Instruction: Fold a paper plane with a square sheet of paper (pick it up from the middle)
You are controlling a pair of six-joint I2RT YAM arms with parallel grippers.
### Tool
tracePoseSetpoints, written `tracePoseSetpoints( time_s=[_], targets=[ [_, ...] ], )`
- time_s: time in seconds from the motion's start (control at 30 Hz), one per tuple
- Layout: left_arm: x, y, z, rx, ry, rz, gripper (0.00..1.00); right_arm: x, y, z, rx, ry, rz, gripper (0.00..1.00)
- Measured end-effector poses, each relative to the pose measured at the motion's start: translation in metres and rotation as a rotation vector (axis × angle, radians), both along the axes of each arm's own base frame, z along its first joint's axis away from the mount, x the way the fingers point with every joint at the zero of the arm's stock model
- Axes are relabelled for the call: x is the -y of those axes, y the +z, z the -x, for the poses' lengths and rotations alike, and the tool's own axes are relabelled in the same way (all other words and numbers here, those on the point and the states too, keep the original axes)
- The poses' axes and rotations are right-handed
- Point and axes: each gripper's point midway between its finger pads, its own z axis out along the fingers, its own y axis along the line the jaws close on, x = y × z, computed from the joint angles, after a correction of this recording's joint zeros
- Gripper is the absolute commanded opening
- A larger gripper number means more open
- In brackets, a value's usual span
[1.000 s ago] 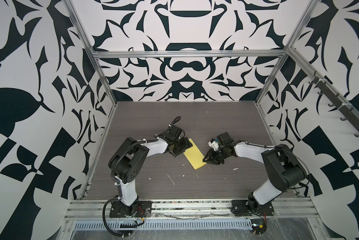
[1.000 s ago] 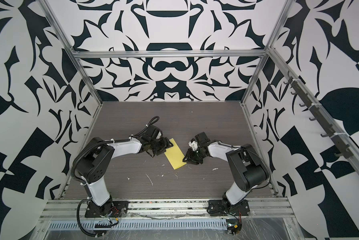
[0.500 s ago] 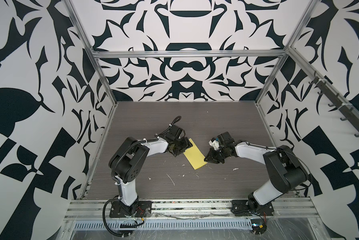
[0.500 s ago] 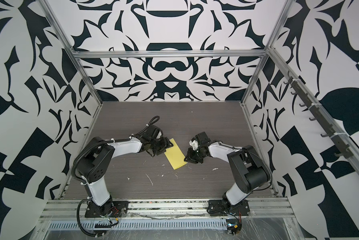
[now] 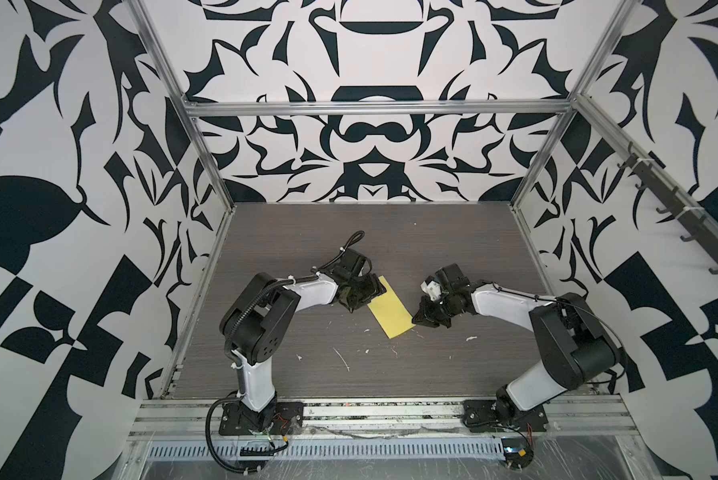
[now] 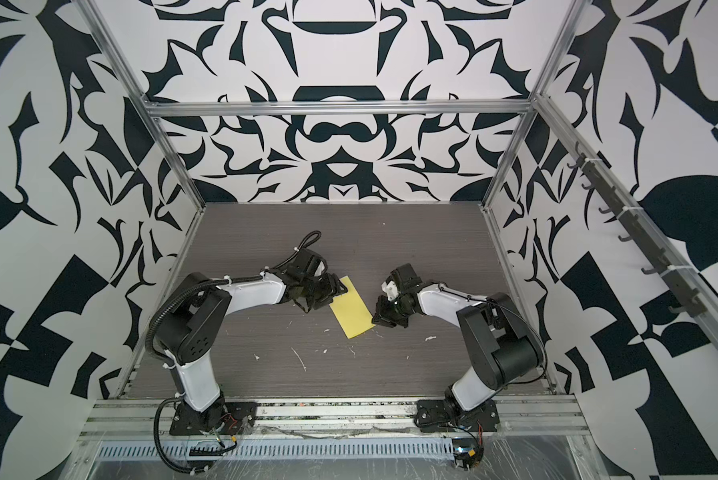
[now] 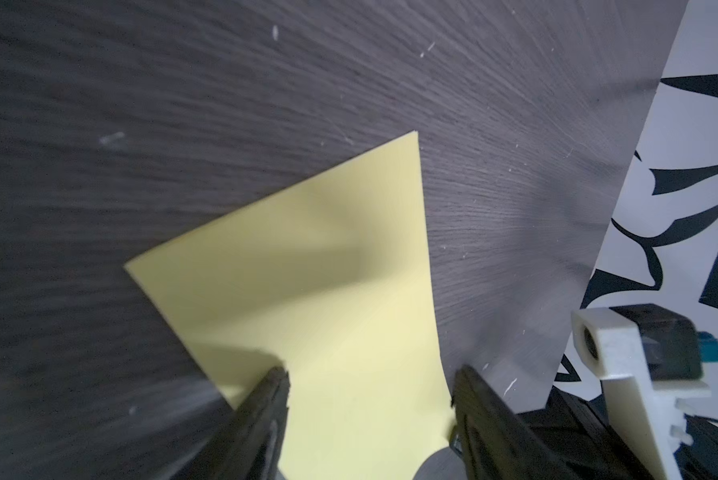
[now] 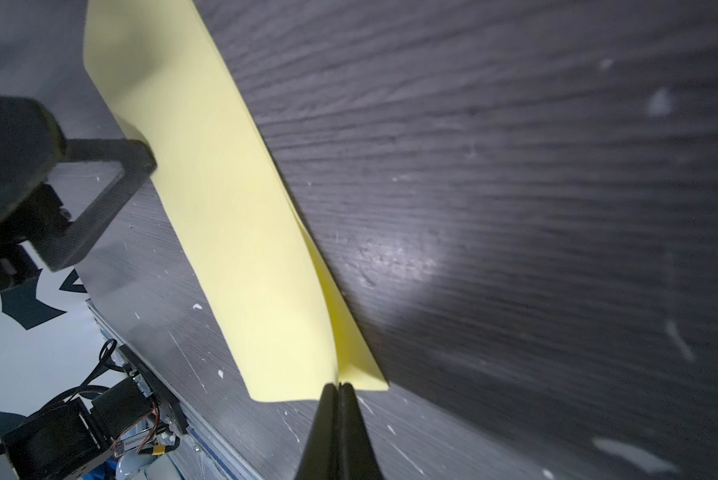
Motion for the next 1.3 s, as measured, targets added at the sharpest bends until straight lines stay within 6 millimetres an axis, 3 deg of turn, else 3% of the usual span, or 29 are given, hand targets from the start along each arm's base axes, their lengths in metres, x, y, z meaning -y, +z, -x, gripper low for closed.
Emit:
tracePoseSetpoints(
  time_s=[0.3, 0.6, 1.0, 1.3],
  targets=[
    [0.0, 0.0, -0.004, 0.013, -0.011, -0.006, 0.66, -0.039, 0.017, -0.017, 0.068, 0.053, -0.045, 0.04],
    [-0.003, -0.001, -0.011, 0.027, -0.034, -0.026, 0.59, -0.065, 0.008, -0.026, 0.082, 0.073, -0.07, 0.04],
    [-0.009, -0.011, -0.013, 0.013, -0.041, -0.072, 0.29, -0.078, 0.007, -0.039, 0.126, 0.054, -0.11, 0.03],
    [-0.012, -0.013, -0.013, 0.01, -0.045, -0.099, 0.26, -0.081, 0.002, -0.043, 0.126, 0.042, -0.119, 0.03]
  ],
)
